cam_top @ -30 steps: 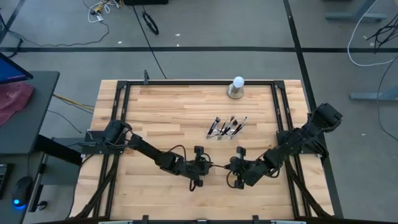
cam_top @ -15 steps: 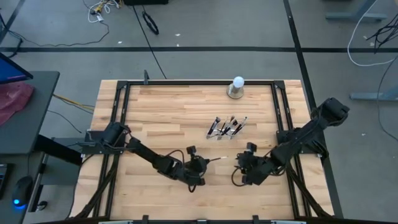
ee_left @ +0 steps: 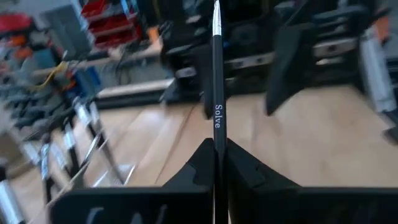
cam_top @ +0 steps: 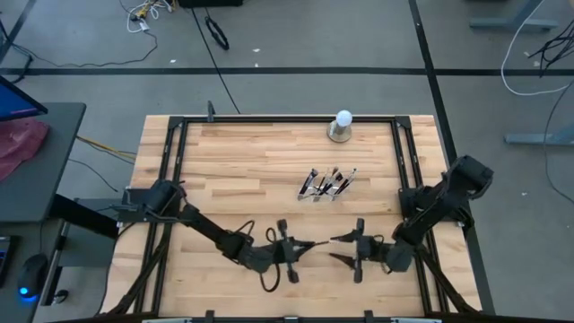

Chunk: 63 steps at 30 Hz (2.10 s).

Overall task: Put items in baskets/containers
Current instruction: Put the black eyeshadow brush into the transparent organizer

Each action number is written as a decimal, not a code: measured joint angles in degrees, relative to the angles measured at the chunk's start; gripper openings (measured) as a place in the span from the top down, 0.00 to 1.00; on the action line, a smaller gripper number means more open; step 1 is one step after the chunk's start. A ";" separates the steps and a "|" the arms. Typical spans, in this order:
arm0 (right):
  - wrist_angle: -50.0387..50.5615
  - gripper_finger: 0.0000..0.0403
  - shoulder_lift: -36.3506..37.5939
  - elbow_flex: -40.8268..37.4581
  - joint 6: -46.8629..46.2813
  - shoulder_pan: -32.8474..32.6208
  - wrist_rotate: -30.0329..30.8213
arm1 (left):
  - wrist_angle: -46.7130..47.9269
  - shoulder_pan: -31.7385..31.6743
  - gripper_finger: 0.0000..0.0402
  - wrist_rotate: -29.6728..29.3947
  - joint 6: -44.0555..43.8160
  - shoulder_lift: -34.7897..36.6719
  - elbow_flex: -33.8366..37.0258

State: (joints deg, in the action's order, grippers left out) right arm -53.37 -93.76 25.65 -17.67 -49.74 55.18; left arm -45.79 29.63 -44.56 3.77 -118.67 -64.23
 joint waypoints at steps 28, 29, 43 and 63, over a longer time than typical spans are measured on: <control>-23.99 0.96 -6.27 6.38 23.98 -0.39 -0.11 | -2.00 0.42 0.90 4.80 3.84 0.14 -0.07; -23.74 0.96 -5.85 6.38 23.92 -0.75 1.44 | -1.05 0.18 0.88 5.44 2.95 0.15 -0.07; -23.08 0.99 17.73 4.97 46.97 -9.06 34.79 | 9.94 -2.83 0.40 9.65 -12.53 0.15 -0.02; -23.69 1.00 34.85 -18.39 28.78 -1.84 34.84 | 10.67 -2.72 0.42 10.40 -12.61 0.11 -0.02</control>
State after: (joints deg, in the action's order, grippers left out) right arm -77.06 -58.92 7.26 11.11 -51.58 90.02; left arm -35.13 26.91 -34.15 -8.84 -118.56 -64.25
